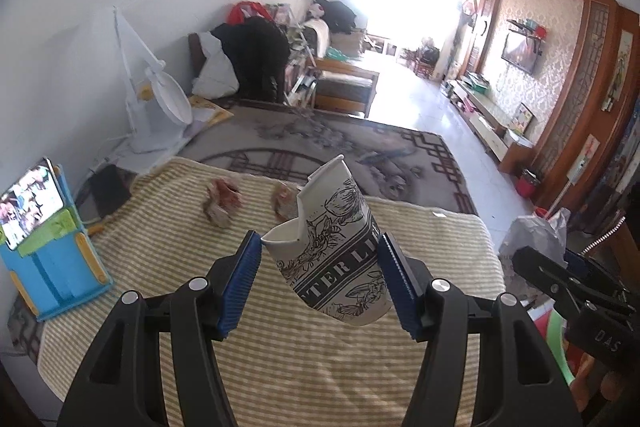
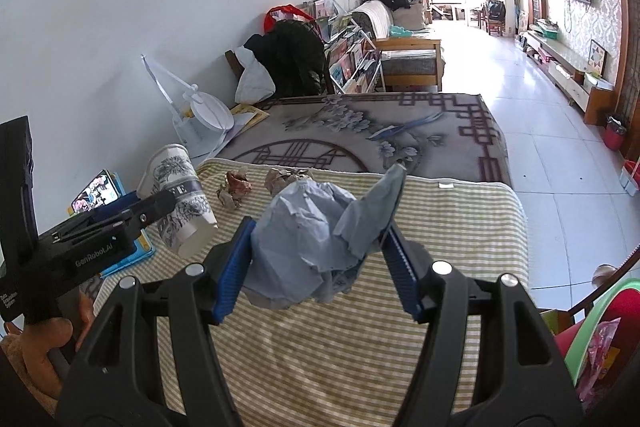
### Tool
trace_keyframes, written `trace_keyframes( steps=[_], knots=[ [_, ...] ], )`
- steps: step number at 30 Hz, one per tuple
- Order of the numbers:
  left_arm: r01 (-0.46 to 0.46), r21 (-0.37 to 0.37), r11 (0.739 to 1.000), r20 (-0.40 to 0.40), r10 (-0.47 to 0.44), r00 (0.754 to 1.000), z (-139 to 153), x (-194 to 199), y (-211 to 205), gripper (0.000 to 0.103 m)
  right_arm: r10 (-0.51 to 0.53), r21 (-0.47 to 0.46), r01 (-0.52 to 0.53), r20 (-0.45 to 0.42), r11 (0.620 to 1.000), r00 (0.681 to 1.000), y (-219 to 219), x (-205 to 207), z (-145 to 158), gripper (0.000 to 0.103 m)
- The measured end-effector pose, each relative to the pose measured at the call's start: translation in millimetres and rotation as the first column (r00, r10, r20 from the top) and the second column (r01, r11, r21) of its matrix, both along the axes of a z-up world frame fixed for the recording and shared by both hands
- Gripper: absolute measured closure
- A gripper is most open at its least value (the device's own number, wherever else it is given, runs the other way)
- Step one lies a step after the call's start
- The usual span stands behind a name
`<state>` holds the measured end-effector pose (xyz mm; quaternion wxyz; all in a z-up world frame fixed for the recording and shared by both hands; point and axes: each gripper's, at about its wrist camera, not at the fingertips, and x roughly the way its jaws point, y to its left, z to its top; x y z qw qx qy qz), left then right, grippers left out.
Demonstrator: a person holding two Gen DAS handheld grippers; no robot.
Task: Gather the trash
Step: 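Lift the paper cup and blue-grey wrapper and carry them to the red bin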
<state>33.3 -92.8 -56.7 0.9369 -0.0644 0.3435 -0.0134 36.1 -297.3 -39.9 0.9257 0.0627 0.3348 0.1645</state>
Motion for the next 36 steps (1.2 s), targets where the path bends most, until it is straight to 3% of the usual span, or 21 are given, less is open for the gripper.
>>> trace_keyframes(
  steps=[8, 22, 36],
  knots=[
    [0.055, 0.026, 0.998, -0.018, -0.054, 0.998, -5, -11, -53, 0.045, -0.016, 0.015, 0.016, 0.0, 1.0, 1.0, -43, -10, 1, 0.042],
    [0.05, 0.036, 0.998, -0.01, -0.049, 0.999, 4, -40, -152, 0.045, -0.009, 0.016, 0.009, 0.003, 1.0, 1.0, -142, -37, 11, 0.042],
    [0.001, 0.074, 0.997, 0.012, -0.002, 1.0, 19, -70, -206, 0.045, 0.018, 0.05, -0.018, 0.002, 0.999, 1.0, -197, -51, 10, 0.042]
  ],
)
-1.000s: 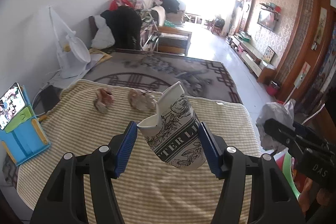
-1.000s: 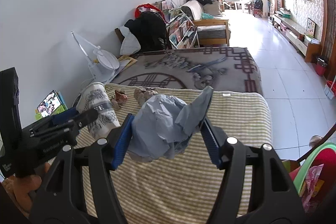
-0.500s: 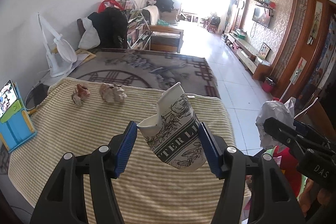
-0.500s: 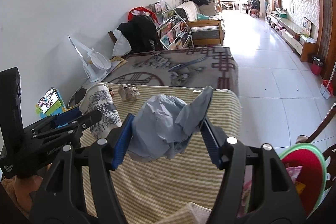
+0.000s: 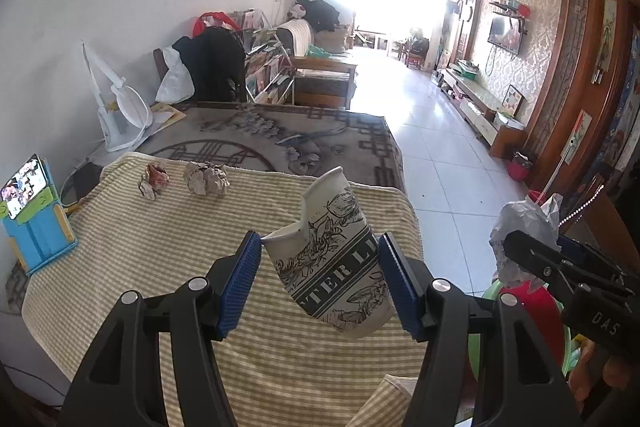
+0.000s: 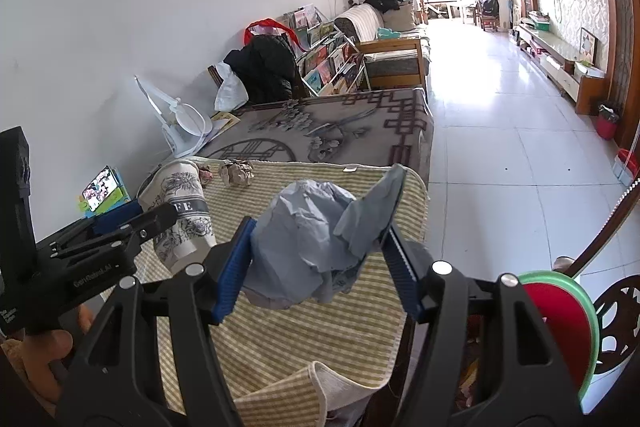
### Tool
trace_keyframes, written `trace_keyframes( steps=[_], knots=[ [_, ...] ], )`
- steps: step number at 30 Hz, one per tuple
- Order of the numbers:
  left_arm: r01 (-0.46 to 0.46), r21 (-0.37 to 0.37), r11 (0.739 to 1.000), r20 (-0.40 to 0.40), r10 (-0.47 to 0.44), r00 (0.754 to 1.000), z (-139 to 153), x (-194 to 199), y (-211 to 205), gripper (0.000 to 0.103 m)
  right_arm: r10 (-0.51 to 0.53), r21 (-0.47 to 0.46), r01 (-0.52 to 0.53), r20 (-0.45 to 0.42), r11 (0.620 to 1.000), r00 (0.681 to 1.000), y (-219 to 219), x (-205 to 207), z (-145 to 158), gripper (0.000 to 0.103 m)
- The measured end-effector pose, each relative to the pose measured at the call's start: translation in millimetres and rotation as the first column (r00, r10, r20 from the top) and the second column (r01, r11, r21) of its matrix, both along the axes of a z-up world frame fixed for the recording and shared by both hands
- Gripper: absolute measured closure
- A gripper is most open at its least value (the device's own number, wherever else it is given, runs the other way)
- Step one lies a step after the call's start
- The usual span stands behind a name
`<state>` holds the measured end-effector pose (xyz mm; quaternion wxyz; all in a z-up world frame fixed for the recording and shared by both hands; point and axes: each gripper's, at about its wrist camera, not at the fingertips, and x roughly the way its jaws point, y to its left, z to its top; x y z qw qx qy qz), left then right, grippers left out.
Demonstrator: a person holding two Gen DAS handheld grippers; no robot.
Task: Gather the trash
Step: 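Lift the paper cup and blue-grey wrapper and carry them to the red bin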
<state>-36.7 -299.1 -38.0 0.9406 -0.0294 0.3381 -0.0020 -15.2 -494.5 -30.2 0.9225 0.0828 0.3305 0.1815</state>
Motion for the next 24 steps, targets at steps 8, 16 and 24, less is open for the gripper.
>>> trace_keyframes(
  steps=[8, 16, 24],
  knots=[
    [0.013, 0.011, 1.0, -0.014, -0.013, 1.0, 2, -2, -19, 0.064, -0.011, 0.02, 0.011, 0.0, 1.0, 1.0, -19, -5, 0, 0.042],
    [0.029, -0.02, 0.999, -0.067, -0.03, 0.997, -8, 6, -32, 0.082, -0.044, 0.028, 0.044, 0.005, 0.999, 0.999, -42, -9, -1, 0.042],
    [-0.088, -0.017, 0.996, -0.134, 0.085, 0.987, -42, 16, 11, 0.042, -0.079, 0.031, 0.08, -0.041, 0.996, 0.996, -62, -8, -15, 0.041]
  ],
)
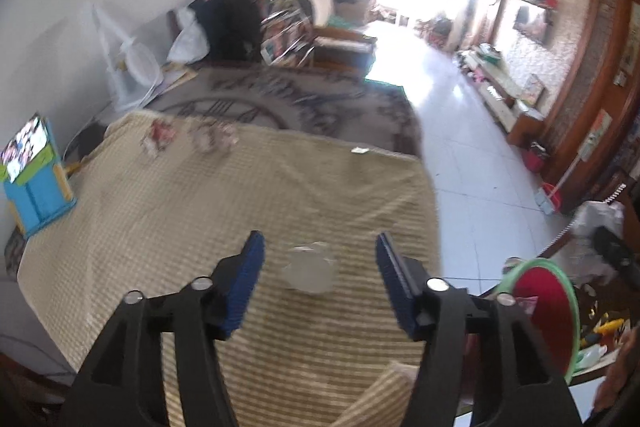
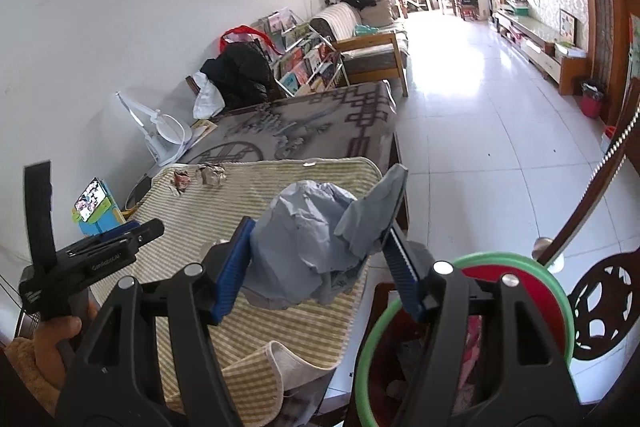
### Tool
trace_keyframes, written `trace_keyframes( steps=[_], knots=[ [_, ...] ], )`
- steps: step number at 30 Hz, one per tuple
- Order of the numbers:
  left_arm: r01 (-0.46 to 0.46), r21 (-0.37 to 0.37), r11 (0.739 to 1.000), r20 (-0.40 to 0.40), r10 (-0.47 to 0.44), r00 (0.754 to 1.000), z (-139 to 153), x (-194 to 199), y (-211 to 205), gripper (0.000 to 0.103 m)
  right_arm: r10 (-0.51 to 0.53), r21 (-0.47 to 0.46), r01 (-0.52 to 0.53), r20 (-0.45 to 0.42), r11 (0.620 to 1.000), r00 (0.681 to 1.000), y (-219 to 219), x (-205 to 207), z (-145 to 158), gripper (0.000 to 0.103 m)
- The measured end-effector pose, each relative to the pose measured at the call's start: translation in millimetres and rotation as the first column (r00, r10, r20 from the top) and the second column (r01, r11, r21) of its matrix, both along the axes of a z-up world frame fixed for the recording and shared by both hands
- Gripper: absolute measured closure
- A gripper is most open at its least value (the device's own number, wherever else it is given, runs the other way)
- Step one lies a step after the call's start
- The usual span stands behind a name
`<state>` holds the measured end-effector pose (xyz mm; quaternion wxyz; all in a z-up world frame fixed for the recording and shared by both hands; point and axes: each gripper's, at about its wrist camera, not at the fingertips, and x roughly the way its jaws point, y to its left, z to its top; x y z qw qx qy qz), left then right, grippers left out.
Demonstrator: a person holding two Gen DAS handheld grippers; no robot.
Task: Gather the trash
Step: 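Lift the paper cup and blue-grey wrapper and carry them to the red bin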
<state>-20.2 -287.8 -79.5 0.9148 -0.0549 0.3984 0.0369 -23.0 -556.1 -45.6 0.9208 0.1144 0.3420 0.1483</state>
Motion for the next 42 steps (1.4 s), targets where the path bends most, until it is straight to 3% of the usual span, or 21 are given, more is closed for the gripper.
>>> trace_keyframes(
  steps=[5, 11, 14, 18, 19, 20, 22, 24, 26, 30, 32, 36, 42],
  knots=[
    [-0.041, 0.008, 0.999, -0.111, 0.042, 0.993, -41, 3, 34, 0.028, 0.002, -0.003, -0.002, -0.026, 1.0, 1.0, 1, 6, -8, 0.041],
    [0.086, -0.056, 0.995, -0.272, -0.098, 0.957, -94, 25, 23, 0.023, 0.011, -0.006, -0.011, -0.047, 1.0, 0.999, 16, 18, -13, 0.041],
    [0.085, -0.147, 0.985, -0.31, -0.128, 0.942, -112, 44, 16, 0.023, 0.016, -0.014, -0.017, -0.051, 1.0, 0.999, 23, 20, -13, 0.041],
    [0.054, -0.19, 0.98, -0.361, -0.121, 0.925, -136, 68, 7, 0.023, 0.01, -0.025, -0.012, -0.058, 1.0, 0.998, 27, 20, -14, 0.041],
    [0.03, -0.204, 0.978, -0.401, -0.111, 0.909, -147, 76, 8, 0.026, 0.008, -0.028, -0.01, -0.062, 1.0, 0.998, 28, 20, -15, 0.041],
    [0.006, -0.22, 0.976, -0.425, -0.101, 0.9, -154, 78, 7, 0.037, 0.005, -0.031, -0.008, -0.065, 0.999, 0.998, 27, 20, -15, 0.041],
    [-0.038, -0.27, 0.962, -0.431, -0.085, 0.899, -159, 80, 12, 0.039, -0.002, -0.034, 0.0, -0.064, 0.999, 0.998, 25, 17, -14, 0.041],
    [-0.031, -0.259, 0.965, -0.419, -0.084, 0.904, -156, 78, 11, 0.041, -0.012, -0.036, 0.01, -0.06, 0.999, 0.998, 23, 16, -14, 0.041],
    [-0.008, -0.233, 0.972, -0.366, -0.08, 0.927, -139, 71, 7, 0.041, -0.022, -0.032, 0.02, -0.055, 0.999, 0.998, 19, 16, -13, 0.041],
    [0.058, -0.141, 0.988, -0.19, -0.084, 0.978, -80, 53, -12, 0.041, -0.028, -0.023, 0.027, -0.044, 0.999, 0.999, 14, 19, -13, 0.041],
    [0.086, -0.099, 0.991, -0.119, -0.097, 0.988, -54, 44, -21, 0.041, -0.028, -0.019, 0.027, -0.033, 0.999, 0.999, 11, 19, -11, 0.041],
    [0.13, -0.028, 0.991, 0.014, -0.13, 0.991, 0, 30, -44, 0.04, -0.027, -0.016, 0.027, 0.001, 1.0, 1.0, 3, 17, -2, 0.041],
    [0.168, 0.008, 0.986, 0.128, -0.167, 0.978, 50, 11, -66, 0.039, -0.035, -0.012, 0.035, 0.055, 0.999, 0.998, -15, 8, 14, 0.041]
  ],
)
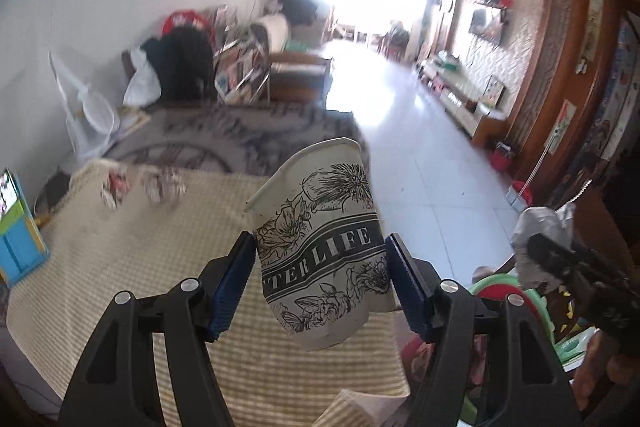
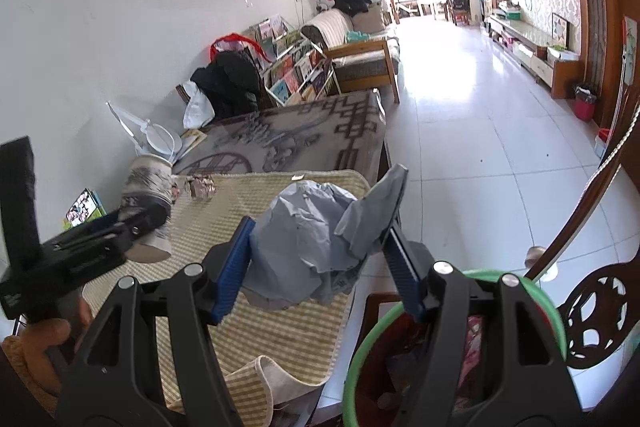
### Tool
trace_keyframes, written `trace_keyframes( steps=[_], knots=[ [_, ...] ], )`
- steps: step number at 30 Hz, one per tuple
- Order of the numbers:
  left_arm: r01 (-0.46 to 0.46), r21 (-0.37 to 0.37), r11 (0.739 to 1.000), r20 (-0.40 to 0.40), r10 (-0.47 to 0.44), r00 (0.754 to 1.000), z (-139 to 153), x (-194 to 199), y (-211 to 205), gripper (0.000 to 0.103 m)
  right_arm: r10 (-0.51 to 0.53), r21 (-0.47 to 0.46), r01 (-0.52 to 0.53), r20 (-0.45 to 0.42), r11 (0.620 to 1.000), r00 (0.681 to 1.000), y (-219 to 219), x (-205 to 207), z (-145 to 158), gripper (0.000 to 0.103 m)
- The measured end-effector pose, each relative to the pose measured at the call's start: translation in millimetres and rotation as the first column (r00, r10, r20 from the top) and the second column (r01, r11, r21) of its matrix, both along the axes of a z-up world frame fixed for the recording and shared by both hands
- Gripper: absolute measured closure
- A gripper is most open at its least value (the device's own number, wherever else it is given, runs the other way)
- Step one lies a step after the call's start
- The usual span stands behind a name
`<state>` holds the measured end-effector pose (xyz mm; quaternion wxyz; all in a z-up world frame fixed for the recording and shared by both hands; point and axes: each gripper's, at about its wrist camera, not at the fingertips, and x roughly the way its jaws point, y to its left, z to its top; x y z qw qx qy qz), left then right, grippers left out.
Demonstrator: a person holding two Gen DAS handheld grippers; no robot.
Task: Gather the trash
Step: 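Lift the paper cup and blue-grey wrapper and carry them to the red bin, then open both grippers to release the cup and wrapper into the bin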
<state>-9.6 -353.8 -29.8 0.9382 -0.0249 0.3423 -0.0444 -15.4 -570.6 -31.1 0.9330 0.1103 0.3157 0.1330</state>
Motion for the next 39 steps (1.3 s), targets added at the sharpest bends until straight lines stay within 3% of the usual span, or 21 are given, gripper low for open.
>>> trace_keyframes(
  steps=[7, 13, 15, 19, 22, 24, 27, 29, 34, 39],
  knots=[
    [0.05, 0.009, 0.999, 0.062, -0.05, 0.997, 24, -17, -24, 0.039, -0.039, -0.002, 0.039, 0.019, 0.999, 0.999, -26, -14, 6, 0.041],
    [0.218, -0.085, 0.972, -0.036, -0.221, 0.975, -1, -14, -67, 0.039, -0.132, -0.033, 0.131, -0.04, 0.991, 0.99, -65, -28, -11, 0.041],
    [0.292, -0.076, 0.953, -0.066, -0.297, 0.953, -15, -15, -90, 0.039, -0.178, -0.039, 0.175, -0.071, 0.984, 0.982, -81, -32, -20, 0.041],
    [0.424, -0.16, 0.892, -0.166, -0.447, 0.879, -47, -12, -133, 0.039, -0.273, -0.052, 0.269, -0.149, 0.962, 0.95, -112, -45, -43, 0.041],
    [0.485, -0.17, 0.858, -0.225, -0.513, 0.828, -68, -13, -158, 0.036, -0.307, -0.054, 0.302, -0.199, 0.952, 0.931, -131, -57, -57, 0.04],
    [0.51, -0.15, 0.847, -0.269, -0.531, 0.803, -81, -12, -170, 0.03, -0.312, -0.064, 0.306, -0.227, 0.95, 0.923, -134, -59, -65, 0.032],
    [0.51, -0.128, 0.85, -0.278, -0.525, 0.805, -85, -8, -165, 0.026, -0.327, -0.067, 0.32, -0.24, 0.945, 0.914, -134, -60, -70, 0.027],
    [0.492, -0.124, 0.862, -0.27, -0.506, 0.819, -83, -3, -156, 0.026, -0.327, -0.061, 0.322, -0.24, 0.945, 0.914, -132, -57, -69, 0.027],
    [0.373, -0.102, 0.922, -0.219, -0.386, 0.896, -72, 8, -105, 0.026, -0.296, -0.036, 0.296, -0.213, 0.955, 0.931, -110, -41, -62, 0.027],
    [0.177, -0.084, 0.981, -0.182, -0.19, 0.965, -65, 20, -15, 0.025, -0.206, -0.028, 0.205, -0.194, 0.978, 0.959, -51, -8, -57, 0.027]
  ],
)
